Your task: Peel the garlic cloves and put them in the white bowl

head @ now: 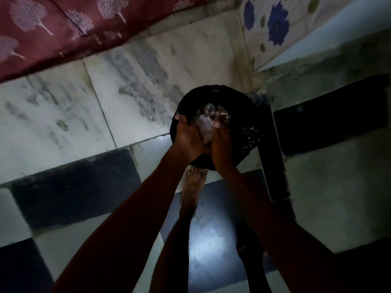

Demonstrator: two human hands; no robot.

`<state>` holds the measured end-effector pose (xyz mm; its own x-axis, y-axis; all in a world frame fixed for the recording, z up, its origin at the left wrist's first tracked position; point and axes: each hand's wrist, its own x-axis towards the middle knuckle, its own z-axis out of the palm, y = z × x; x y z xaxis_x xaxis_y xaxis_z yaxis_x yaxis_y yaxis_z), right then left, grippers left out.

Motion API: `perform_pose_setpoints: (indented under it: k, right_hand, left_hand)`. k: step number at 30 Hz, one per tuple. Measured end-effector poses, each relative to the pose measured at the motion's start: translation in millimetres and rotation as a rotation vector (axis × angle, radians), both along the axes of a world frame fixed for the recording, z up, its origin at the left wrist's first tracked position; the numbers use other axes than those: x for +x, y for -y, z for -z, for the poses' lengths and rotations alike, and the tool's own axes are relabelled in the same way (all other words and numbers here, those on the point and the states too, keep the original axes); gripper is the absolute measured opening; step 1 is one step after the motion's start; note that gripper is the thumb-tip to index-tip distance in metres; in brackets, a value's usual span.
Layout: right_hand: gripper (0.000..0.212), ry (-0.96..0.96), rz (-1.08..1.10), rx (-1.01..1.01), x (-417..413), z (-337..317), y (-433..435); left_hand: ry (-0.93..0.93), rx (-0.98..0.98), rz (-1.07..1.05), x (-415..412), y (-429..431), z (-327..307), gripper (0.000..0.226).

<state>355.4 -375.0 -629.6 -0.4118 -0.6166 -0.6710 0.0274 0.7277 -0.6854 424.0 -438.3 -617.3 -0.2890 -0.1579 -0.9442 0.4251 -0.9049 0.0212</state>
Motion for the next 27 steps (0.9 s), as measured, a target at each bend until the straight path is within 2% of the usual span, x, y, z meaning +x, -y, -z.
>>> perform_pose_setpoints:
  k: [1,3,4,5,6,7,10,12,14,17,19,24,27]
  right_hand:
    - [0.037,0.038,0.008,-0.046,5.4,-13.4,0.8]
    - [0.040,0.154,-0.072,-0.030,15.0,-40.7,1.3]
    - [0.042,0.200,-0.080,-0.002,14.3,-46.8,0.4]
    - [0.042,0.258,-0.023,0.053,10.7,-53.8,1.1]
    - [0.042,0.235,0.010,0.085,4.9,-63.9,-1.1]
    - [0.042,0.213,0.009,0.109,-1.7,-73.6,-6.2]
    - [0.035,0.036,-0.025,0.082,-11.9,-129.2,-30.6]
    - [0.030,-0.010,-0.056,0.035,-14.4,-193.1,-44.2]
    - [0.023,0.012,0.022,-0.034,-17.3,-280.3,-59.2]
    - [0.010,0.030,0.147,-0.123,-25.1,-406.2,-85.8]
    - [0.011,0.072,0.196,-0.178,-34.6,-482.8,-108.4]
    - [0.011,-0.102,0.327,-0.310,-85.5,-603.2,-181.9]
    - [0.011,-0.183,0.442,-0.351,-122.6,-637.7,-218.9]
  left_hand:
    - [0.074,0.001,0.012,-2.5,2.3,-13.8,0.080]
    - [0.011,-0.151,0.016,-3.5,2.4,-20.7,0.069]
    - [-0.175,-0.083,-0.086,-1.8,0.0,-19.4,0.064]
    - [-0.134,-0.219,-0.068,-4.1,0.7,-33.3,0.065]
    - [0.071,-0.233,0.024,-11.3,4.1,-61.7,0.066]
    - [0.096,-0.086,0.026,-14.9,-0.7,-91.3,0.066]
    - [0.112,-0.146,0.141,-8.1,-10.2,-161.6,0.051]
    - [0.124,-0.203,0.254,-3.9,-19.8,-219.6,0.028]
    - [0.164,-0.224,0.353,-3.0,-32.2,-281.4,0.018]
    - [0.140,-0.332,0.469,-12.0,-50.1,-385.8,0.019]
    - [0.125,-0.408,0.579,-27.9,-63.9,-459.0,0.021]
    - [0.056,-0.688,0.891,-86.9,-114.3,-581.3,0.020]
    - [0.014,-0.811,1.025,-127.7,-144.3,-615.8,0.024]
